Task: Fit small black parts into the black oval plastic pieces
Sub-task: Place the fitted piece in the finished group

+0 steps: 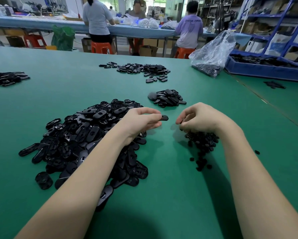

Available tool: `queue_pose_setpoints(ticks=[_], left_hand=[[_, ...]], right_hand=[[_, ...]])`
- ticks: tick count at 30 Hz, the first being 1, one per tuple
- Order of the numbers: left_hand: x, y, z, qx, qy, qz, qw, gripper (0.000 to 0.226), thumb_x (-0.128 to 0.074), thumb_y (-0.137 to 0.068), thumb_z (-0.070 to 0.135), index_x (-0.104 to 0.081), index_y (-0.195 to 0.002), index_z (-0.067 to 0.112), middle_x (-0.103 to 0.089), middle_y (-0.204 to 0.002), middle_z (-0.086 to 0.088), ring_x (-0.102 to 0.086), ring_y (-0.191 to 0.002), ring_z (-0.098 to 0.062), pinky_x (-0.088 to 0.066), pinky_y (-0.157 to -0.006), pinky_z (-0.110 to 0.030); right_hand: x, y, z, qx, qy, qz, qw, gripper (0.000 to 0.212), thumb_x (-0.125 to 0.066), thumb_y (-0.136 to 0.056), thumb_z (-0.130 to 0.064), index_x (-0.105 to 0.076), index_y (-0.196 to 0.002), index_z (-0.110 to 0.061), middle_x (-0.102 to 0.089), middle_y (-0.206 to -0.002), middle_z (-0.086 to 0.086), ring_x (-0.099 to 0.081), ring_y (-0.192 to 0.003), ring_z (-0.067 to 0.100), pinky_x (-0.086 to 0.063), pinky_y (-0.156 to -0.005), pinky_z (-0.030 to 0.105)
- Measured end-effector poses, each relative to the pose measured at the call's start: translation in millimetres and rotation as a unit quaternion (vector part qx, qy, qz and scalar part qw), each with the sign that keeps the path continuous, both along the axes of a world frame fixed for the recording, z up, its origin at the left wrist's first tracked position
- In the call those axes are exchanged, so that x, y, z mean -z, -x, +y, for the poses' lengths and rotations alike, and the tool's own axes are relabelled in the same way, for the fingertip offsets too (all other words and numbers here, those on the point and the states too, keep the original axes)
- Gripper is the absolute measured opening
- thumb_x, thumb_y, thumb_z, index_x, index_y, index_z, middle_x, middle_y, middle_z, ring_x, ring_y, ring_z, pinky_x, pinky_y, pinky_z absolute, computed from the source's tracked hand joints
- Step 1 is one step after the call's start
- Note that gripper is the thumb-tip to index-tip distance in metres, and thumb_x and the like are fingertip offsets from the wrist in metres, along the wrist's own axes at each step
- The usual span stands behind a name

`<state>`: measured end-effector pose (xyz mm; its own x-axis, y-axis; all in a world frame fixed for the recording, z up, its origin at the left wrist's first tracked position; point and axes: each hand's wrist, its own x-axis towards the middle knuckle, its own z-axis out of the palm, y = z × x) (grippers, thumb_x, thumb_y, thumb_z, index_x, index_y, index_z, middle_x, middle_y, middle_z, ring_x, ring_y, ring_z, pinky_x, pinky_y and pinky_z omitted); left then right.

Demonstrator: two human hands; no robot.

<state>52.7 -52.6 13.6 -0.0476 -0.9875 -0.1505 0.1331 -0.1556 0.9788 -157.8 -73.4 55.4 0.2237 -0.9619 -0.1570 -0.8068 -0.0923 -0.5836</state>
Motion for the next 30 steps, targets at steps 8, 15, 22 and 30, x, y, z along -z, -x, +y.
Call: queue_pose_setpoints(ticks=[8, 15, 22, 30], left_hand=[[0, -1, 1, -0.011, 0.014, 0.007, 1.000, 0.022, -0.059, -0.091, -0.011, -0.071, -0.104, 0.003, -0.074, -0.100, -0.017, -0.075, -0.086, -0.023, -0.060, -0.084, -0.023], [-1, 1, 4, 0.017, 0.030, 0.044, 0.998, 0.021, -0.057, -0.094, -0.011, -0.067, -0.110, -0.001, -0.074, -0.105, -0.021, -0.076, -0.094, -0.027, -0.059, -0.080, -0.020], [-1, 0, 4, 0.028, 0.040, 0.054, 0.997, 0.021, -0.061, -0.091, -0.011, -0.069, -0.108, -0.001, -0.077, -0.101, -0.014, -0.075, -0.096, -0.031, -0.058, -0.079, -0.020], [-1, 2, 5, 0.027, 0.032, 0.062, 0.997, 0.021, -0.062, -0.091, -0.011, -0.070, -0.108, -0.001, -0.075, -0.102, -0.017, -0.075, -0.097, -0.031, -0.058, -0.079, -0.020]], right_hand=[[5, -9, 1, -0.005, -0.019, -0.247, 0.969, 0.015, -0.065, -0.091, 0.003, -0.075, -0.098, -0.005, -0.079, -0.084, 0.009, -0.075, -0.077, 0.016, -0.057, -0.066, 0.019], [17, -19, -5, 0.049, -0.015, -0.389, 0.920, 0.018, -0.073, -0.086, 0.003, -0.073, -0.101, -0.006, -0.077, -0.083, 0.016, -0.071, -0.075, 0.013, -0.058, -0.070, 0.020], [21, -21, -6, 0.059, 0.006, -0.341, 0.938, 0.017, -0.075, -0.086, -0.004, -0.075, -0.101, -0.013, -0.078, -0.080, 0.008, -0.072, -0.074, 0.015, -0.058, -0.068, 0.021], [19, -23, -5, 0.026, 0.013, -0.320, 0.947, 0.016, -0.074, -0.088, -0.007, -0.074, -0.102, -0.015, -0.079, -0.082, 0.007, -0.073, -0.073, 0.013, -0.059, -0.068, 0.021]])
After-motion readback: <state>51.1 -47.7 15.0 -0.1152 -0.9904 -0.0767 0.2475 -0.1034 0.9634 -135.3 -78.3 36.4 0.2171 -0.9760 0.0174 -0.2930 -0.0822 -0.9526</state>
